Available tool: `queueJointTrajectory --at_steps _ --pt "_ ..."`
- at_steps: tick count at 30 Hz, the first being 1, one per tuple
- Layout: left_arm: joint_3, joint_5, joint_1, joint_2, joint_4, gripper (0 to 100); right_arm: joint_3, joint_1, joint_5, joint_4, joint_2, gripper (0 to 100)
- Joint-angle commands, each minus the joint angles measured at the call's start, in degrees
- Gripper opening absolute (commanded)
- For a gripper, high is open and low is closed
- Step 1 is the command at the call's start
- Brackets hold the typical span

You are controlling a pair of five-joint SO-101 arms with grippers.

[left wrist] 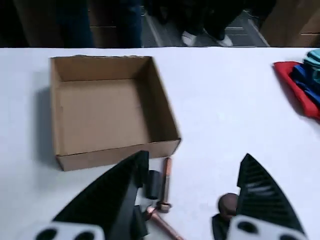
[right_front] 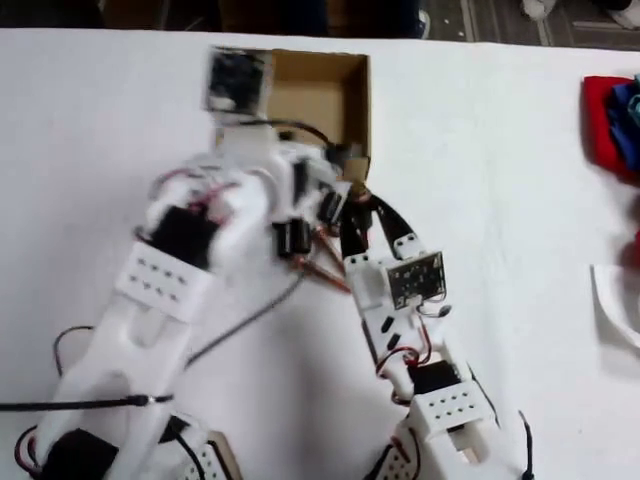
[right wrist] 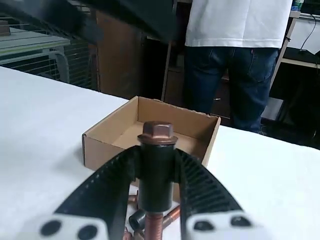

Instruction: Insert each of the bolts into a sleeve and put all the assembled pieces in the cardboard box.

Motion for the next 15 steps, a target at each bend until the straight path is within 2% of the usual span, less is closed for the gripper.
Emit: queueJointTrajectory --at_steps 1,4,7,9,12,15 --pt "-4.26 -10.20 -10.20 -0.35 8.09 29 -1.76 0.22 -0.18 -0.13 -1.54 2.1" --pt "-1.45 -18.55 -18.73 0.09 11.52 29 -3.25 0.31 -0.18 -0.04 -1.10 2.1" --pt "5.76 -18.11 -24.70 0.09 11.08 29 -7.91 1.45 -0.18 0.48 -0.92 2.1" --pt "11.12 -18.02 -28.13 0.09 9.85 29 -14.51 3.47 -0.18 4.70 -0.57 2.1" --pt "20.79 -18.20 -31.38 0.09 2.55 29 -28.66 5.67 -0.18 14.64 5.32 2.1" --pt "31.25 -18.29 -31.56 0.18 -9.14 29 -44.75 6.55 -0.18 22.73 19.74 2.1"
